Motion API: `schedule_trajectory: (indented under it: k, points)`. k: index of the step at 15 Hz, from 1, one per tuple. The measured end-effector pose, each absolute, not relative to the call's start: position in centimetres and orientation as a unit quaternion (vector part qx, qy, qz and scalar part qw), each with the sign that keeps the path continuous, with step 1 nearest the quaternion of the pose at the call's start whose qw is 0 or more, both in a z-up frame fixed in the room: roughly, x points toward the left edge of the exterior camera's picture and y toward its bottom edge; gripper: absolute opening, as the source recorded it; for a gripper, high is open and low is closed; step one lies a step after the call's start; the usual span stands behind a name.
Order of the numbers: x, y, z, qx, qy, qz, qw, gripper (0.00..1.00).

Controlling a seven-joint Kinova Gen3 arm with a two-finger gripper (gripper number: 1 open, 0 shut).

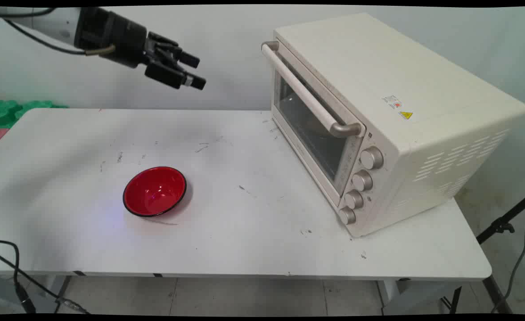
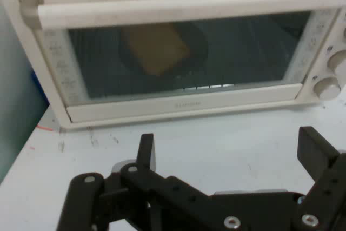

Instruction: Open the oven

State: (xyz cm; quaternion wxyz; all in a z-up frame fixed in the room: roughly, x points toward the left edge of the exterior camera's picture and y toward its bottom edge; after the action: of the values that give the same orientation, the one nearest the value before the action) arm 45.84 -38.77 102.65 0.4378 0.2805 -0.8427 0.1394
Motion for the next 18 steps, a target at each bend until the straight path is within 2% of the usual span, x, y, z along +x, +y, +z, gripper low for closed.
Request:
schedule_trajectory:
  k: [6, 10, 11, 18]
  points:
    - [41.8, -40.7, 106.0, 0.285, -0.834, 0.155, 0.446, 1.0]
    - [38.5, -42.8, 107.0, 0.28, -0.835, 0.166, 0.445, 1.0]
    - [38.0, -43.1, 107.1, 0.279, -0.835, 0.167, 0.444, 0.0]
    - [32.5, -47.0, 106.0, 0.272, -0.844, 0.179, 0.427, 0.0]
